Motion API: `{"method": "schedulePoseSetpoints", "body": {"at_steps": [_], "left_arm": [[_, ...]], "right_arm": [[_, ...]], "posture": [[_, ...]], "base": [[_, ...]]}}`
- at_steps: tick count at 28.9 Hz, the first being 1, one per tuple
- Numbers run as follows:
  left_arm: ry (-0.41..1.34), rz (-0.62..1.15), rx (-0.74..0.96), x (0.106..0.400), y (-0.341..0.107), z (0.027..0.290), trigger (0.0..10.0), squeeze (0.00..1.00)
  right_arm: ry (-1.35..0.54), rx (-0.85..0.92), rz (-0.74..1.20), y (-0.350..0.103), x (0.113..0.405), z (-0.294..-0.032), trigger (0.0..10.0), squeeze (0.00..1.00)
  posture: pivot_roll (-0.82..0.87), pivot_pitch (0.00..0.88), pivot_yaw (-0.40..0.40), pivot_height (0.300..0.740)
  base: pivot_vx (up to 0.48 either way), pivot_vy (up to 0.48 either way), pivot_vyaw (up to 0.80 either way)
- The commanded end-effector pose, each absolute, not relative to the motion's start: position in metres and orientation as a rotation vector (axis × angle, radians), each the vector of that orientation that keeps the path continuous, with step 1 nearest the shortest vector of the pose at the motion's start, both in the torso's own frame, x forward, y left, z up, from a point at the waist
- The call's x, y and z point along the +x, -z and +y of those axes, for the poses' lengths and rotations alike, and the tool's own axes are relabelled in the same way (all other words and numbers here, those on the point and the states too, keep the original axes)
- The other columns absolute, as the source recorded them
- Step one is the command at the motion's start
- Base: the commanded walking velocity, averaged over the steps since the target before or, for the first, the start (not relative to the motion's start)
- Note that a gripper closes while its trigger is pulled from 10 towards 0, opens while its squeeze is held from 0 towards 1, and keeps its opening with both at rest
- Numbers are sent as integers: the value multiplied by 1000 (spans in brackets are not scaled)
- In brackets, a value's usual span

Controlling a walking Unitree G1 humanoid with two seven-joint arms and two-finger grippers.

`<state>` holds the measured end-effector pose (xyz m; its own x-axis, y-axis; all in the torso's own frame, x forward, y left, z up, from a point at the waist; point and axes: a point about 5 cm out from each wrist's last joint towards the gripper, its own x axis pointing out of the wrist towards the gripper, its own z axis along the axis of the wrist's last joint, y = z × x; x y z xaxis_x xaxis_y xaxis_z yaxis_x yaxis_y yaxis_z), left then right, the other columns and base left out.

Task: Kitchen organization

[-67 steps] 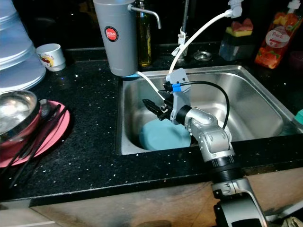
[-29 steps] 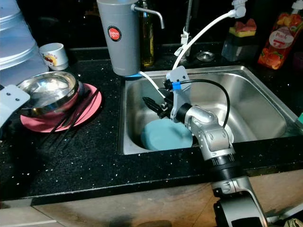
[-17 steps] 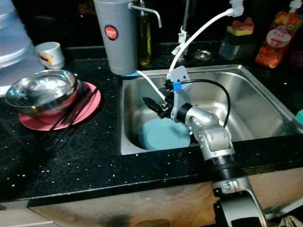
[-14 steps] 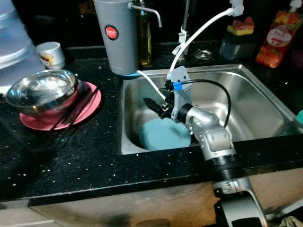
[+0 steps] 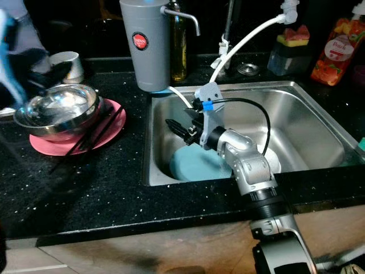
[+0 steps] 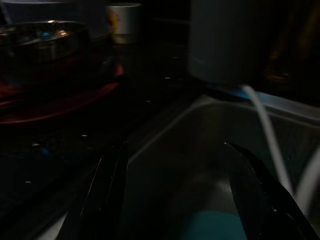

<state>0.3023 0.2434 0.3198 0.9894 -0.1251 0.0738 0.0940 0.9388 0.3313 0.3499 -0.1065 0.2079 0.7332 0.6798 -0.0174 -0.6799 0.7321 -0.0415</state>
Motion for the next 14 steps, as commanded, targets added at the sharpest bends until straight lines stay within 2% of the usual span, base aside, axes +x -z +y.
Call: {"method": "schedulePoseSetpoints", "body": {"at_steps": [1, 2, 3, 4, 5, 7, 8, 12, 13, 14], "left_arm": [[20, -36, 381, 304, -310, 256, 10000, 0], [3, -29, 389, 305, -308, 258, 10000, 0], [-42, -11, 378, 304, -305, 266, 10000, 694], [-76, -4, 365, 304, -303, 271, 10000, 694], [-101, 1, 362, 303, -302, 276, 10000, 1000], [-160, 7, 351, 301, -300, 289, 10000, 1000], [-219, 25, 327, 298, -298, 304, 10000, 1000], [-300, 65, 270, 296, -292, 323, 10000, 1000], [-312, 93, 236, 295, -288, 328, 10000, 596], [-329, 119, 172, 294, -283, 333, 10000, 0]], "right_arm": [[-734, -49, -19, -211, 348, -110, 10000, 0], [-733, -49, -18, -211, 348, -110, 10000, 0], [-732, -51, -18, -211, 348, -110, 10000, 0], [-731, -52, -18, -211, 347, -111, 10000, 0], [-730, -52, -18, -210, 347, -111, 10000, 0], [-728, -52, -18, -210, 347, -111, 10000, 0], [-730, -55, -18, -210, 347, -111, 10000, 0], [-735, -61, -19, -211, 347, -111, 10000, 0], [-736, -63, -19, -211, 347, -111, 10000, 0], [-737, -65, -21, -212, 347, -110, 10000, 0]], "posture": [[52, 7, -1, 740], [52, 7, -1, 740], [45, 9, 4, 740], [45, 9, 4, 740], [45, 9, 4, 740], [44, 13, 2, 740], [44, 13, 2, 740], [48, 17, -4, 740], [49, 18, -5, 740], [49, 18, -4, 740]], "base": [[0, 0, 0], [0, 0, 0], [0, 0, 0], [0, 0, 0], [0, 0, 0], [0, 0, 0], [0, 0, 0], [0, 0, 0], [0, 0, 0], [0, 0, 0]]}}
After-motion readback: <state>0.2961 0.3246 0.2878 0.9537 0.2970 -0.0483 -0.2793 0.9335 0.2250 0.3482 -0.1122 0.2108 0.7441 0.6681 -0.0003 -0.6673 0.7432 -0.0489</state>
